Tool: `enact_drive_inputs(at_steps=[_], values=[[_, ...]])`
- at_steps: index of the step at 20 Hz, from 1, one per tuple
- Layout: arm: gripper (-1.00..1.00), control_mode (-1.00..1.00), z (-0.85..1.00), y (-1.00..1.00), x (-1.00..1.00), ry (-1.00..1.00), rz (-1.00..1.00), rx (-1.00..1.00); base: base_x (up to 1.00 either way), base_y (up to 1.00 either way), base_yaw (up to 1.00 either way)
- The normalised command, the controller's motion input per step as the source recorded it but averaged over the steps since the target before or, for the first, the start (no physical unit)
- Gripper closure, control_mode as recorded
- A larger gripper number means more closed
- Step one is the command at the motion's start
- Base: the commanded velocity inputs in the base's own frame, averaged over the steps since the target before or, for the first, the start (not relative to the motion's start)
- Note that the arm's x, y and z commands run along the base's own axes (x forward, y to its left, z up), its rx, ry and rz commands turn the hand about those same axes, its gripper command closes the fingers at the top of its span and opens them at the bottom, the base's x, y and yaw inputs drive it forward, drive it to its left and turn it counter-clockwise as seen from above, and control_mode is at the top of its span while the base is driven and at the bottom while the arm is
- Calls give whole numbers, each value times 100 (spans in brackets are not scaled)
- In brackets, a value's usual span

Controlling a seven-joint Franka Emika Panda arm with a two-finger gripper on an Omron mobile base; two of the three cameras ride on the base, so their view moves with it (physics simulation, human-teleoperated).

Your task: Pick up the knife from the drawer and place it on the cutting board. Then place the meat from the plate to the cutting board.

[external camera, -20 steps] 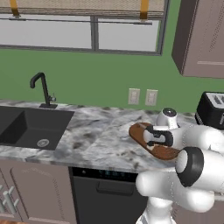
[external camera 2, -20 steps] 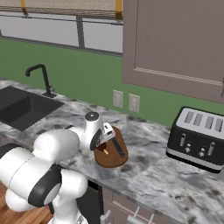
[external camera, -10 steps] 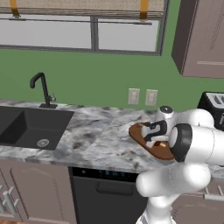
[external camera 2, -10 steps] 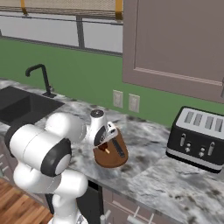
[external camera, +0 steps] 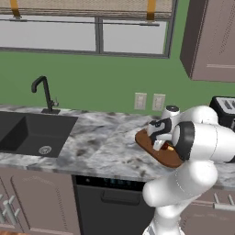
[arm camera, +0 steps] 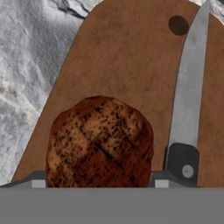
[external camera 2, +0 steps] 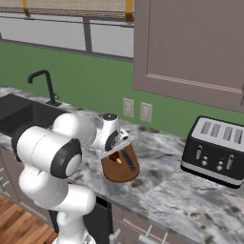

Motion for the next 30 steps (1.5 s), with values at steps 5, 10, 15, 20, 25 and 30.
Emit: enact_drive_inputs(at_steps=[5,10,15,20,25,30], values=[[-100,-100,0,0,-5,0,0,0,0,0,0],[-100,-100,2,0,-8,0,0,0,0,0,0],[-100,-100,9,0,-6,0,0,0,0,0,0],[-100,-100,5,0,-31,-12,0,-1,0,0,0],[-100,-100,-4,2,-70,-25,7,-2,0,0,0],[-100,-100,-78,8,-1,-15,9,-13,0,0,0]])
